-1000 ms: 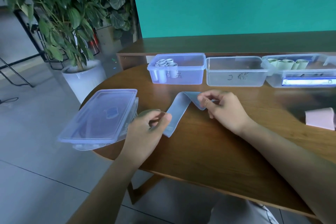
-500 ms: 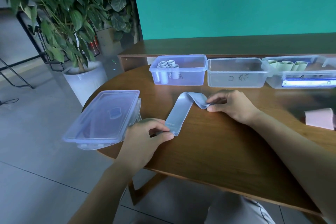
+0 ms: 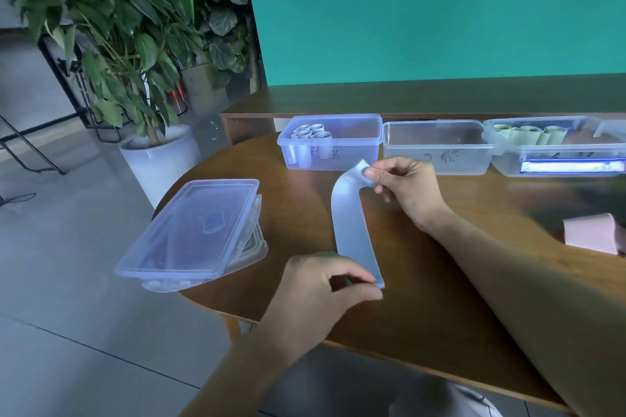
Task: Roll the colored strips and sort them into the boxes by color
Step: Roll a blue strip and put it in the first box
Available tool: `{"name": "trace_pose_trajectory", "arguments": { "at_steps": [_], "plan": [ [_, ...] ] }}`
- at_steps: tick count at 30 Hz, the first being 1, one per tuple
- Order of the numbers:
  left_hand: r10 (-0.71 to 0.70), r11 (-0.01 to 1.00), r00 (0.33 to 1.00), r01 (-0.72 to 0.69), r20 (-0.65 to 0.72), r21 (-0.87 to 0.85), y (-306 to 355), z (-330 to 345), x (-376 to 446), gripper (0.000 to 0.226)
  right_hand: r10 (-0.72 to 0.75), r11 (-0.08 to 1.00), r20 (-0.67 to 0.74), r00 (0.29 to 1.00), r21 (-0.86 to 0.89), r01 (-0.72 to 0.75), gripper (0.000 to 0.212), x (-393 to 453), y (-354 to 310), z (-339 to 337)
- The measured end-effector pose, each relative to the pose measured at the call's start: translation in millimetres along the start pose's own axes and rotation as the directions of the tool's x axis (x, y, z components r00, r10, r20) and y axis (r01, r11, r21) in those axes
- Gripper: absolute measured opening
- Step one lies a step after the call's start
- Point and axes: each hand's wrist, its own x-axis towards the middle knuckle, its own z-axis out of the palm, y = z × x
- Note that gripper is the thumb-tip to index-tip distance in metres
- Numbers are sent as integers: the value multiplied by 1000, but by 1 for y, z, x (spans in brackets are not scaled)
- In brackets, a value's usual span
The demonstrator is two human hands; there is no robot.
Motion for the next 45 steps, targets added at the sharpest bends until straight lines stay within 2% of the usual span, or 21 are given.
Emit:
{"name": "trace_pose_trajectory", "arguments": {
  "at_steps": [3, 7, 9, 12, 14, 17, 20, 27, 32, 36, 40, 45],
  "plan": [
    [26, 999, 1000, -26, 6, -21, 2, 2, 1, 12, 9, 1000, 1, 1000, 11, -9, 25, 10, 4, 10],
    [15, 1000, 1000, -14, 23, -12, 2, 2, 2, 16, 59, 998, 84, 995, -42, -56, 42, 16, 10, 12],
    [-23, 999, 999, 24, 31, -26, 1, 1, 3, 20, 73, 997, 84, 994, -40, -70, 39, 14, 11, 8],
    [-42, 999, 997, 44, 65, -27, -2, -1, 5, 21, 73, 996, 56, 996, -46, -70, 23, 10, 12, 2],
    [-41, 999, 994, 42, 97, -1, -1, -2, 5, 22, 47, 978, 85, 995, -206, -29, 16, 5, 13, -2],
    [-33, 999, 994, 29, 108, 39, 2, -5, 5, 23, -7, 850, 169, 986, -518, 95, 17, -8, 11, -5],
    [-15, 998, 995, 9, 95, 67, 2, -10, 4, 22, -21, 769, 257, 966, -613, 180, 20, -28, 5, -6],
    [44, 998, 996, -48, 77, 41, -6, -15, -5, 12, -49, 703, 435, 899, -624, 340, 17, -85, -13, -16],
    [90, 994, 995, -92, 46, 61, -8, -14, -12, 12, -160, 704, 451, 878, -572, 421, 14, -114, -19, -20],
    [91, 992, 996, -92, 15, 88, -10, -14, -16, 17, -193, 739, 443, 876, -521, 426, 15, -139, -27, -21],
    [107, 990, 994, -109, 23, 86, -11, -15, -18, 8, -115, 793, 473, 874, -486, 368, 22, -158, -35, -30],
    [122, 986, 992, -123, 17, 114, -11, -13, -17, 8, -99, 781, 546, 832, -476, 405, 21, -163, -41, -36]
  ]
}}
